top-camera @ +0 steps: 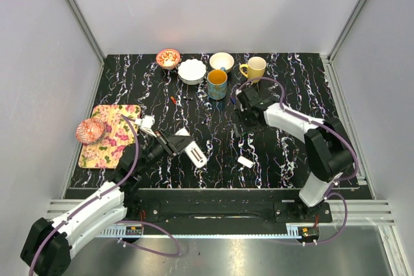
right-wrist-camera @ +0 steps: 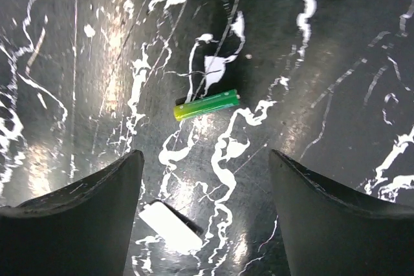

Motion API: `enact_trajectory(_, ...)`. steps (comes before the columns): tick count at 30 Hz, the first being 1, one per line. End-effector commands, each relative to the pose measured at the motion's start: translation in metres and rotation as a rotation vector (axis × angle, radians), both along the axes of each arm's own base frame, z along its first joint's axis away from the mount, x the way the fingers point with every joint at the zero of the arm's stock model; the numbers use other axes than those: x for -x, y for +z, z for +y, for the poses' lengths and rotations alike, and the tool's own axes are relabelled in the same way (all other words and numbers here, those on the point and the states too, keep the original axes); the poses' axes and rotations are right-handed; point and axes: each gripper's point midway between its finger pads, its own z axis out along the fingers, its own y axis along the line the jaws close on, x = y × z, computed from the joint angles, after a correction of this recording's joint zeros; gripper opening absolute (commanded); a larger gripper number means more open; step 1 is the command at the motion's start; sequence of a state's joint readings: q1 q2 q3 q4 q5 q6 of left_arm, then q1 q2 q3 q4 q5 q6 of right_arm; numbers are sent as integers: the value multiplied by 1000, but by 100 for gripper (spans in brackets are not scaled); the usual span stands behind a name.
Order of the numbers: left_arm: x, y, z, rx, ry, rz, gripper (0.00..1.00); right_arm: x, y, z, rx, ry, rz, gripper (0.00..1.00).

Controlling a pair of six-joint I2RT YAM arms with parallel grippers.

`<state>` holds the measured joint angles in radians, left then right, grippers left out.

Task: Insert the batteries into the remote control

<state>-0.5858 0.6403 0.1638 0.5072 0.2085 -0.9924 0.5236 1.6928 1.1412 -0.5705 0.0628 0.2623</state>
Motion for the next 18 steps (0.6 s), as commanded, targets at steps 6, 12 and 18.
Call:
enact_trajectory(6, 8, 38, -11, 56, -77, -93, 0, -22, -5, 11, 122, 281, -76, 85)
enact_trajectory(12, 10, 36, -12, 37, -86, -97, 0, -22, -26, 12, 145, 338, -23, 80)
enact_trajectory(18, 8, 39, -14, 24, -92, -114, 0, -26, -41, 12, 163, 355, 6, 77)
